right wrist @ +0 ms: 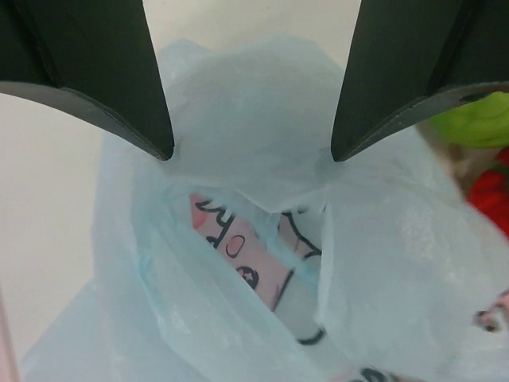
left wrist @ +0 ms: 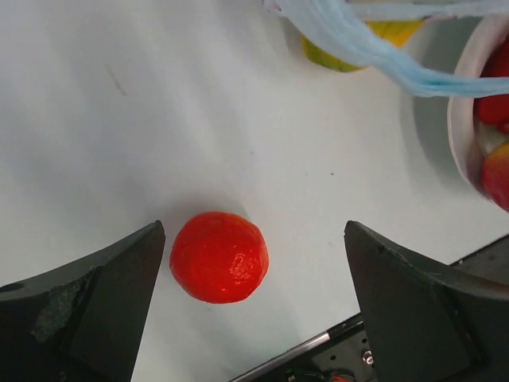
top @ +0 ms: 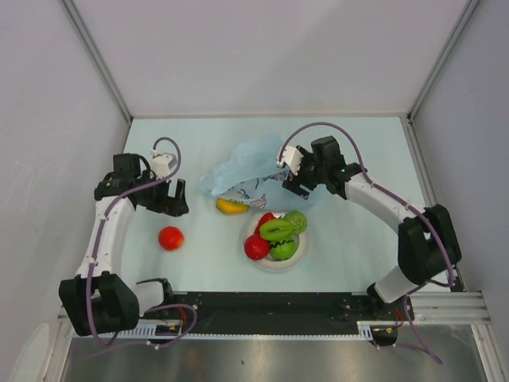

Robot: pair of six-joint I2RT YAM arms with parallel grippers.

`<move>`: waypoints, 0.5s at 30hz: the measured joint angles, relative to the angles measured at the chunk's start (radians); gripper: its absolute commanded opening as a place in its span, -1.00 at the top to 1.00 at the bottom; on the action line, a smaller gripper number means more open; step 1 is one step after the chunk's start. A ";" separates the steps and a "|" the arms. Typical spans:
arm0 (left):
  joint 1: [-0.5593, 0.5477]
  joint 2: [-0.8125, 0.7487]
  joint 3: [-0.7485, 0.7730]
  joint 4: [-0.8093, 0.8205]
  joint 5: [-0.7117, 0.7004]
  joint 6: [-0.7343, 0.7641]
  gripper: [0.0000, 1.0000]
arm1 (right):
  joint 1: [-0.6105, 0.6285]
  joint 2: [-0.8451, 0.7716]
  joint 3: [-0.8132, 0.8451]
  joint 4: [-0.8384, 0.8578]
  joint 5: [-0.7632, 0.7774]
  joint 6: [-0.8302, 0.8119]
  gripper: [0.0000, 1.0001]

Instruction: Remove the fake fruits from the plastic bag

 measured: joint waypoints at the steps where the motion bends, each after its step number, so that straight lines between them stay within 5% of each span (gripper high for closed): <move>1: -0.008 0.002 -0.020 0.000 0.016 0.013 -1.00 | -0.017 0.039 0.005 0.023 0.009 0.015 -0.66; 9: -0.261 0.159 -0.059 0.111 0.039 0.107 -0.99 | -0.267 0.463 0.390 0.146 0.143 0.246 -0.59; 15: -0.404 0.278 0.045 0.161 0.033 0.207 -1.00 | -0.402 0.470 0.492 0.178 0.174 0.338 -0.63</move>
